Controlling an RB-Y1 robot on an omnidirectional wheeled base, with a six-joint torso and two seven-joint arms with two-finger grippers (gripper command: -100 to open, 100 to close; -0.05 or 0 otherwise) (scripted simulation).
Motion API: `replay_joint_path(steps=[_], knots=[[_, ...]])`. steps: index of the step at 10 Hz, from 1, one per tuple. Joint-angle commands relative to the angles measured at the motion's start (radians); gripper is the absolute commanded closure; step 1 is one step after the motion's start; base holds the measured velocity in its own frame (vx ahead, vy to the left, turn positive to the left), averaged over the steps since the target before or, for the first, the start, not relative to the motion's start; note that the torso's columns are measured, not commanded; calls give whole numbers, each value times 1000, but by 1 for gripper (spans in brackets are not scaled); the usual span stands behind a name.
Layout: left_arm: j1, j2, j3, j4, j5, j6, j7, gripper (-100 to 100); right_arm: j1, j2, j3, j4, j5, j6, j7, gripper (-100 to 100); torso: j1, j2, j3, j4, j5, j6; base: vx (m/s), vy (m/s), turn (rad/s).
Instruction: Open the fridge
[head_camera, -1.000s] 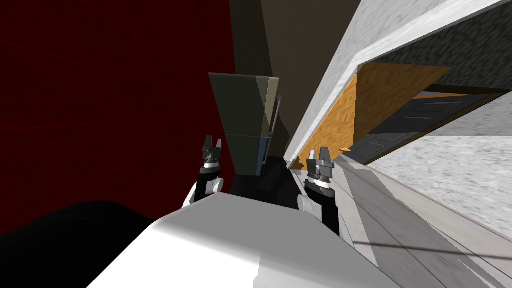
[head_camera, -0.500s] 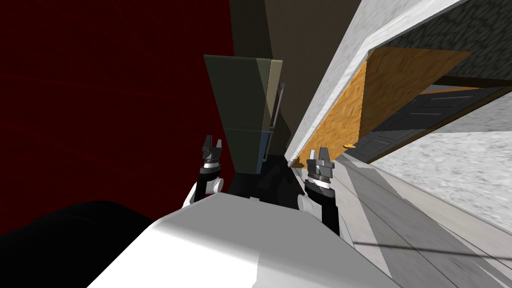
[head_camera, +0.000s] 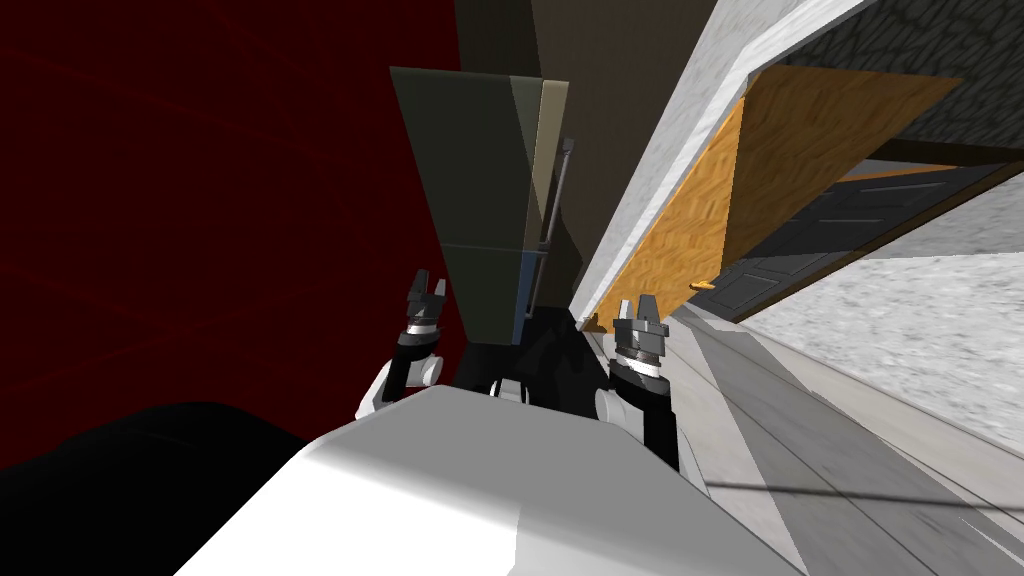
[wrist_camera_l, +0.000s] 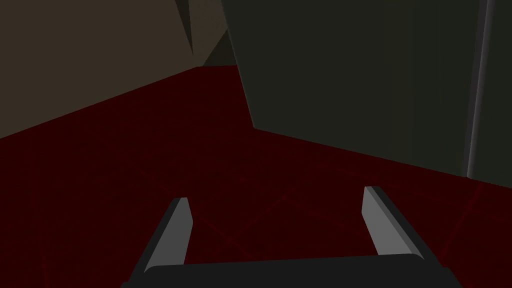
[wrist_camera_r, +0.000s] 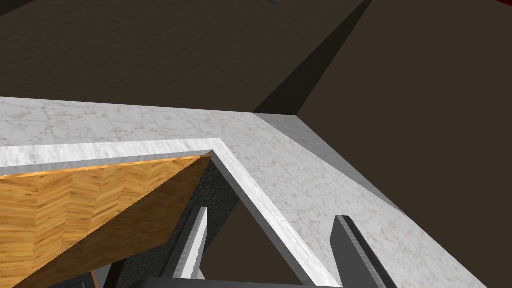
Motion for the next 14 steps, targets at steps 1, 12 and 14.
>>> replay_joint_path(steps=[1, 12, 14], knots=[[-13, 81, 20, 9, -1, 50, 21, -100, 0, 0, 0, 0, 0, 0, 0, 0, 0, 1, -1, 1, 0, 0, 51, -59, -76], [-76, 325, 132, 47, -6, 323, 140, -100, 0, 0, 0, 0, 0, 0, 0, 0, 2, 3, 0, 2, 0, 0, 62, -60, -79], [-87, 355, 152, 53, -7, 372, 161, -100, 0, 0, 0, 0, 0, 0, 0, 0, 1, 1, -1, 1, 0, 0, 70, -46, -62]])
